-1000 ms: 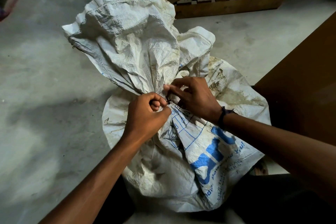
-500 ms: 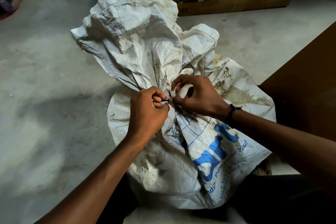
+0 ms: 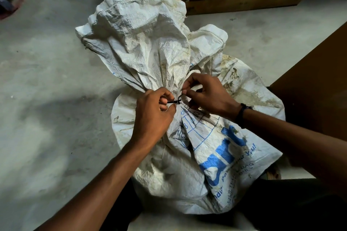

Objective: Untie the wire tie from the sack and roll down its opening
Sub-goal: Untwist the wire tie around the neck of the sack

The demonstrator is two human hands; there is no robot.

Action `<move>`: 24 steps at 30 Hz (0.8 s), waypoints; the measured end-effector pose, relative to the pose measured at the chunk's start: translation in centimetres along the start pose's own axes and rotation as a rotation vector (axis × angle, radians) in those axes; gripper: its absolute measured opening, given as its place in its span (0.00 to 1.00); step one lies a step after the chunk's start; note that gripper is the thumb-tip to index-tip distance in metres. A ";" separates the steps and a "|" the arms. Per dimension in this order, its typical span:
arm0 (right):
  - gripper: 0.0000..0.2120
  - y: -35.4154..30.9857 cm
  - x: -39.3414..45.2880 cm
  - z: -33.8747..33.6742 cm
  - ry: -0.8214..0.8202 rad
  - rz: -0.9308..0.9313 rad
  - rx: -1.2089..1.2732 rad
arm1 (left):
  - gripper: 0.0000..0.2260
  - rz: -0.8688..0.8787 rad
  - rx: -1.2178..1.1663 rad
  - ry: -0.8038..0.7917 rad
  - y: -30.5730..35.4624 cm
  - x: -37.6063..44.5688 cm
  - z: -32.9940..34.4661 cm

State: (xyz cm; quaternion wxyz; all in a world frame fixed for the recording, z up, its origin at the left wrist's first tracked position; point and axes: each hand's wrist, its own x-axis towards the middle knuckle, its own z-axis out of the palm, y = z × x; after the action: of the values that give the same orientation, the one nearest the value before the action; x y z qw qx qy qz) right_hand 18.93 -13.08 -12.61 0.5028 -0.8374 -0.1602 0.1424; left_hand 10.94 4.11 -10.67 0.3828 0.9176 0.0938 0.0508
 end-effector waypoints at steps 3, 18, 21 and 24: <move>0.09 -0.4 -0.5 -0.2 -0.008 0.052 0.085 | 0.10 0.120 0.097 -0.040 -0.1 -0.1 0.2; 0.22 -0.9 -0.2 -0.6 -0.124 -0.061 0.005 | 0.12 0.067 0.188 -0.203 -0.2 1.0 -0.9; 0.23 -1.1 -0.1 -0.8 -0.141 -0.058 0.004 | 0.14 0.229 0.451 -0.203 0.1 0.6 -1.0; 0.23 -1.1 -0.1 -1.1 -0.166 -0.061 0.006 | 0.13 0.187 0.367 -0.201 0.1 0.9 -1.2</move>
State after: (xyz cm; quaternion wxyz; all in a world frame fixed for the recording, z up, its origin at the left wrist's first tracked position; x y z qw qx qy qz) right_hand 19.13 -13.50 -11.08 0.4944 -0.8159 -0.2262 0.1966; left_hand 11.63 5.06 -9.68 0.2105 0.9770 -0.0225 -0.0235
